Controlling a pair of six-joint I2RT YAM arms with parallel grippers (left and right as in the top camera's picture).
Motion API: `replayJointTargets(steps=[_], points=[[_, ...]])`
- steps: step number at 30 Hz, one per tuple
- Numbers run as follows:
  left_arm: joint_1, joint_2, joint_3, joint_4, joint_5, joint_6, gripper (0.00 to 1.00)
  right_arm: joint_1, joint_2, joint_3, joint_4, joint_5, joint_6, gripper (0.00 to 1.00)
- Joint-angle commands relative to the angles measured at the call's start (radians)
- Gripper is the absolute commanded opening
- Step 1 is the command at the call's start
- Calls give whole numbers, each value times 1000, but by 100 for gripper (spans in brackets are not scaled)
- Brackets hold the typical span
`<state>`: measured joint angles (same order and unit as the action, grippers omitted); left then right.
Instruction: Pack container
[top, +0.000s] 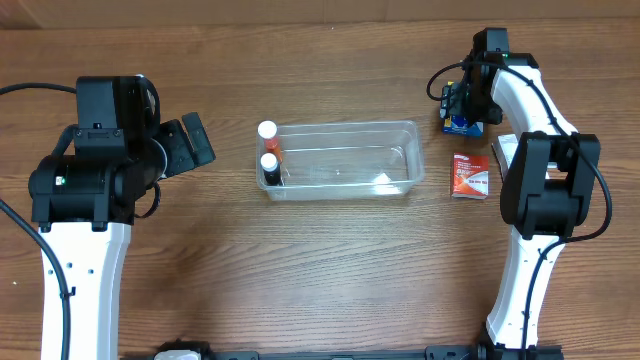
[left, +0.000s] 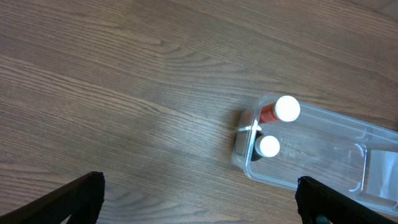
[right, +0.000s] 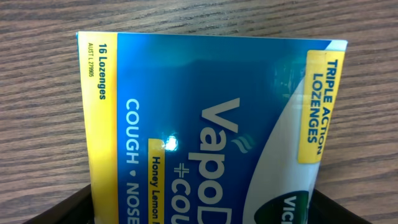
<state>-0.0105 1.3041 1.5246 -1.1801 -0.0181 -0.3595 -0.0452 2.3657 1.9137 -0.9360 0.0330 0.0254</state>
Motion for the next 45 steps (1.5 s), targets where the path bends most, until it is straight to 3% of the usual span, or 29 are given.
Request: replayJointTargets(steps=[1,7,15,23,31,37,45], points=[[4,3,-11,6,11,23,100,-1,6,27,-12,-1,0,77],[4,3,-11,5,11,23,100,-1,-72,62,-58,-2,0,75],[4,3,-11,6,11,24,100,18,-349,68,-164,-115,5,75],[4,3,-11,5,8,48,100,160,-598,68,-335,-74,82,75],[4,3,-11,3,8,50,100,310,-631,55,-566,-5,197,75],[4,3,-11,2,9,50,100,409,-631,-51,-452,-4,240,76],[4,3,-11,-21,8,61,100,420,-620,-305,-194,-11,309,76]])
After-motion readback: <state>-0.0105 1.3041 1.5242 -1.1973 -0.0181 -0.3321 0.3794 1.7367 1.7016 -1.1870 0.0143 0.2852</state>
